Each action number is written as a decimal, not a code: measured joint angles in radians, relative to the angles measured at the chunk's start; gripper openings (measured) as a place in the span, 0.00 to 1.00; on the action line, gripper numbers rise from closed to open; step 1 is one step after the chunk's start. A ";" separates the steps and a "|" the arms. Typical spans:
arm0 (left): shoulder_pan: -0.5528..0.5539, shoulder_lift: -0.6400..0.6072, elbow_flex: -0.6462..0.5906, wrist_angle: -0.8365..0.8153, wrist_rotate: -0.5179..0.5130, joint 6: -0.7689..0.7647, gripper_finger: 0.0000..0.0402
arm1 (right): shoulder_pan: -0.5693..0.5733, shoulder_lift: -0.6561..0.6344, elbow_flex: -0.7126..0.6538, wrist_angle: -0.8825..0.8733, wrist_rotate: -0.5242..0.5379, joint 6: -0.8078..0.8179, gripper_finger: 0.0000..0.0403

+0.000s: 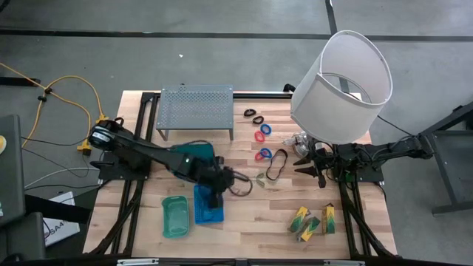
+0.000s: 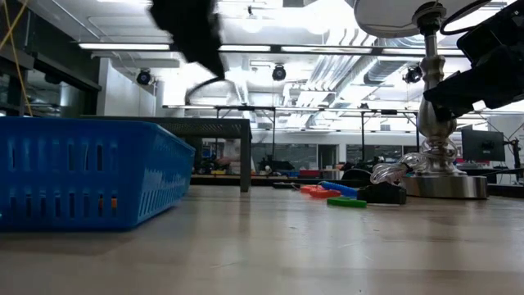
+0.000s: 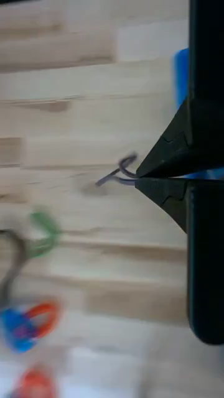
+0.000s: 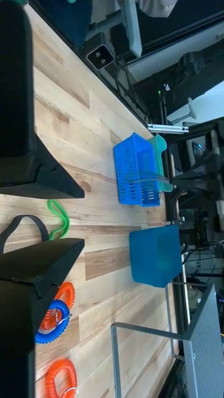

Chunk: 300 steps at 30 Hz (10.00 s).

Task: Pick & Place Office Desk Supplies
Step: Put the violet rubber band into the bottom blue bin, then put the black rubber band into the bottom blue bin

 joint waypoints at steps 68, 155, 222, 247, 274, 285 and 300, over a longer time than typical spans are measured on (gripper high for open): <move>-0.243 0.143 -0.011 -0.284 -0.125 -0.545 0.02 | 0.000 0.000 0.000 0.000 0.000 0.000 0.25; 0.343 0.025 -0.117 0.331 0.342 0.505 0.17 | 0.000 0.000 0.000 -0.001 0.000 0.000 0.25; 0.343 0.024 -0.117 0.365 0.341 0.491 0.17 | 0.388 0.940 0.283 0.456 0.535 0.112 0.25; 0.343 0.024 -0.117 0.359 0.342 0.467 0.17 | 0.428 1.305 0.496 0.419 0.734 0.019 0.25; 0.343 0.024 -0.117 0.360 0.342 0.465 0.17 | 0.361 1.305 0.496 0.101 0.636 0.274 0.25; 0.343 0.024 -0.117 0.360 0.342 0.465 0.17 | 0.352 1.331 0.496 0.079 0.607 0.288 0.25; 0.343 0.024 -0.117 0.360 0.342 0.466 0.17 | 0.353 1.437 0.496 0.135 0.636 0.291 0.24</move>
